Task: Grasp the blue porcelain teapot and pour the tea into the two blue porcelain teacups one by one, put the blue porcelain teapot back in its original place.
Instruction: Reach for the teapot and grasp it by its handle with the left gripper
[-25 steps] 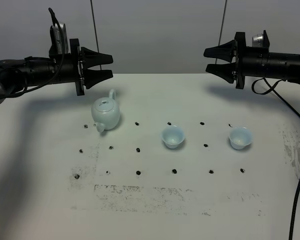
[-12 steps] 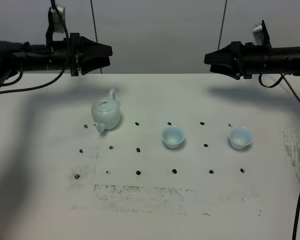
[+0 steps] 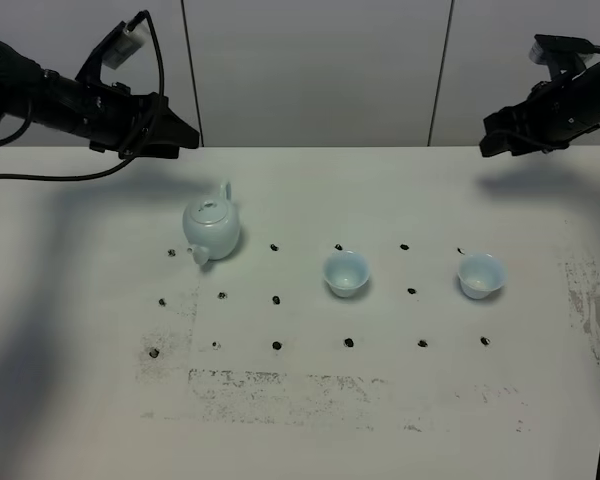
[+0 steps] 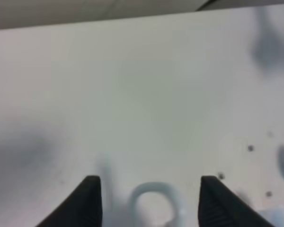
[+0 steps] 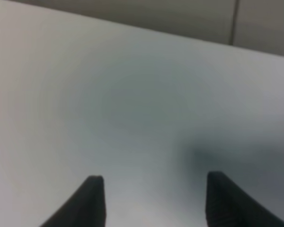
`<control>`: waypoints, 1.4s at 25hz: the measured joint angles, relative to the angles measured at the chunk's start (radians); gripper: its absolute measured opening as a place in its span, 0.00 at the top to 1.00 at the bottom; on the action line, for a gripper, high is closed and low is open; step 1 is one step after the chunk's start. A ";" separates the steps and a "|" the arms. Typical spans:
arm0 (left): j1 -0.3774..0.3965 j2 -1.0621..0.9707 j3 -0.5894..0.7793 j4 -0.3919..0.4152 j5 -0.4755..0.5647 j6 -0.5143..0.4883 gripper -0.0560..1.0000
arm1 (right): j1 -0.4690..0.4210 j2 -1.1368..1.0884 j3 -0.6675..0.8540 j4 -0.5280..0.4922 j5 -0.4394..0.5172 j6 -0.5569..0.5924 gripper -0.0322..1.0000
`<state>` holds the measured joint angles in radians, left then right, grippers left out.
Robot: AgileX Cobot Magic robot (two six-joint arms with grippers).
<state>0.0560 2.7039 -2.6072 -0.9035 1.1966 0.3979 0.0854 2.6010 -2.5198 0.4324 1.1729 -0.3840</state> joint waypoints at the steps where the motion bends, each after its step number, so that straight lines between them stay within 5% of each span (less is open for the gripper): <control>1: -0.005 -0.005 0.000 0.040 -0.001 -0.001 0.50 | -0.001 0.000 -0.003 -0.040 0.005 0.006 0.53; 8: -0.036 -0.115 0.015 0.346 -0.024 -0.069 0.52 | 0.000 -0.082 0.124 -0.221 0.044 0.043 0.53; 15: -0.037 -0.357 0.226 0.592 -0.004 -0.103 0.55 | 0.000 -0.312 0.331 -0.417 0.049 0.169 0.53; 21: -0.024 -0.490 0.319 0.577 0.000 -0.093 0.66 | 0.000 -0.509 0.534 -0.456 0.033 0.223 0.55; 26: -0.021 -0.579 0.415 0.549 -0.028 -0.070 0.71 | 0.000 -0.654 0.729 -0.468 -0.102 0.230 0.57; 35: -0.021 -0.741 0.729 0.551 -0.274 -0.003 0.71 | 0.000 -0.933 1.101 -0.468 -0.309 0.316 0.57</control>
<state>0.0348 1.9629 -1.8784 -0.3527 0.9223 0.3952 0.0855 1.6677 -1.4185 -0.0360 0.8640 -0.0676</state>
